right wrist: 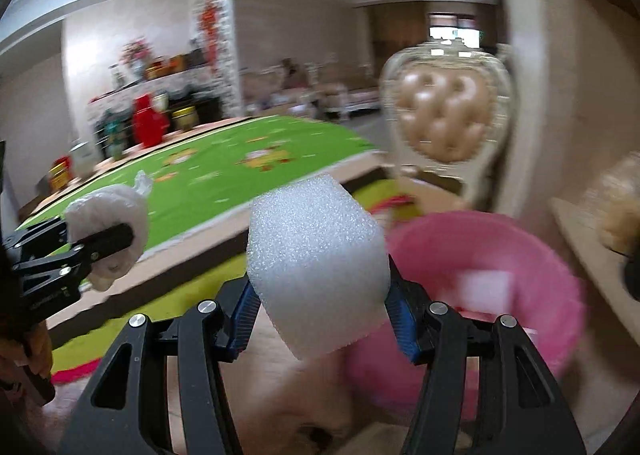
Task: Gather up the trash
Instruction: 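Carry plastic bag and foam cube to the pink bin and open both tools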
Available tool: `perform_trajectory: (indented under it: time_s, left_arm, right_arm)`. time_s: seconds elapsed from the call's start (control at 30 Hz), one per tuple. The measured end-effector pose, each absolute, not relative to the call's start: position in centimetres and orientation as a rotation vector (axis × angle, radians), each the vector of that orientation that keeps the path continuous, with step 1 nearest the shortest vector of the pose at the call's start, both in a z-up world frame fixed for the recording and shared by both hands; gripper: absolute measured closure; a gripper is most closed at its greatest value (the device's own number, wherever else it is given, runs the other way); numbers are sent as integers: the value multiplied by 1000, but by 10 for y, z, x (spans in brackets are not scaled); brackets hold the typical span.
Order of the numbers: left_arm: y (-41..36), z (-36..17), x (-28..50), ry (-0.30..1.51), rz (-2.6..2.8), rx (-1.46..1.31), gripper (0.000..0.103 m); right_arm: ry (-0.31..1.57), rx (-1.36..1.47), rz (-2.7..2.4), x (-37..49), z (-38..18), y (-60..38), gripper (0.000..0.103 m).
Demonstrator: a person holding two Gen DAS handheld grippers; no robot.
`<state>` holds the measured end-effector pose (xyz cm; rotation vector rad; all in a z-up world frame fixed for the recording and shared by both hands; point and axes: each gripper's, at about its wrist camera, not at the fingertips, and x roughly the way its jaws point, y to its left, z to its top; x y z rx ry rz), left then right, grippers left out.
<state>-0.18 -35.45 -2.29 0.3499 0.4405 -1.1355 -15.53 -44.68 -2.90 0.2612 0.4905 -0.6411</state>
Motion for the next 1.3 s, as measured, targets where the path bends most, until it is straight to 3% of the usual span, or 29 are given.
perform_trajectory:
  time_s: [0.43, 1.0, 1.1, 1.17, 1.23, 1.3]
  left_arm:
    - [-479, -24, -75, 467, -1480, 388, 67]
    - [-541, -47, -95, 556, -1582, 401, 65]
    - [-549, -55, -97, 575, -1629, 426, 58]
    - [-551, -61, -96, 563, -1614, 443, 32]
    - [-546, -63, -88, 568, -1591, 434, 18]
    - [-537, -59, -79, 551, -1553, 437, 11]
  right_arm:
    - [453, 345, -940, -252, -28, -525, 48]
    - [475, 336, -936, -253, -31, -552, 46]
    - [482, 336, -912, -250, -35, -559, 44]
    - [519, 345, -893, -245, -42, -568, 36]
    - [515, 364, -904, -247, -45, -572, 27]
    - [498, 370, -914, -252, -42, -569, 27]
